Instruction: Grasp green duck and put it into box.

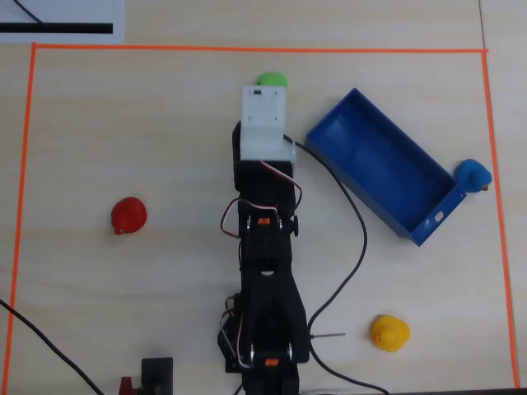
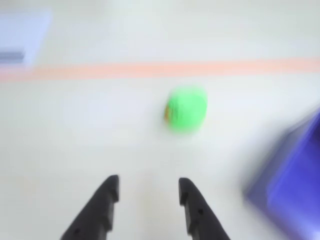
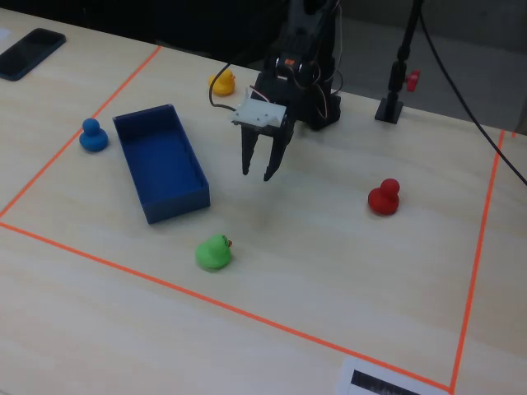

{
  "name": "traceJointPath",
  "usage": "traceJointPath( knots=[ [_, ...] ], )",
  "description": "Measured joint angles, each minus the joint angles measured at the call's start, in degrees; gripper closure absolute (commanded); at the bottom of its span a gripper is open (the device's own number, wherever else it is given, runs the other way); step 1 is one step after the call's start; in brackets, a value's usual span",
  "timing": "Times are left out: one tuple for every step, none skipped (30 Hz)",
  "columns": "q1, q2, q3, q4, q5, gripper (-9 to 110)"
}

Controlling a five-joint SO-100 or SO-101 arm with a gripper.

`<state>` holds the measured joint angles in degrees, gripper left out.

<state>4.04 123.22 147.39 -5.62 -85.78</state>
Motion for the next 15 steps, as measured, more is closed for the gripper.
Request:
traceJointPath(
  knots=[
    [0.4, -4.0, -1.6, -5.5, 0.0, 82],
    [0.8, -7.9, -3.3, -10.5, -0.3, 81],
    [1.1, -11.7, -5.0, -14.9, -0.6, 80],
    [1.5, -15.4, -6.9, -18.8, -0.9, 80],
    [1.8, -18.6, -8.7, -21.9, -1.1, 79],
    [2.0, -22.0, -10.7, -24.4, -1.2, 79],
    [2.2, -25.0, -12.7, -26.5, -1.3, 79],
    [2.5, -28.0, -14.6, -28.5, -1.3, 78],
    [2.6, -30.7, -16.3, -29.8, -1.6, 78],
    [2.8, -33.3, -18.0, -31.0, -1.9, 78],
    [3.0, -35.9, -19.5, -31.8, -2.4, 78],
    [3.2, -38.0, -20.7, -32.3, -2.6, 78],
    [3.3, -40.0, -21.5, -32.9, -2.9, 78],
    [3.3, -41.8, -22.1, -33.3, -3.2, 78],
    [3.3, -43.4, -22.6, -33.6, -3.4, 79]
  ],
)
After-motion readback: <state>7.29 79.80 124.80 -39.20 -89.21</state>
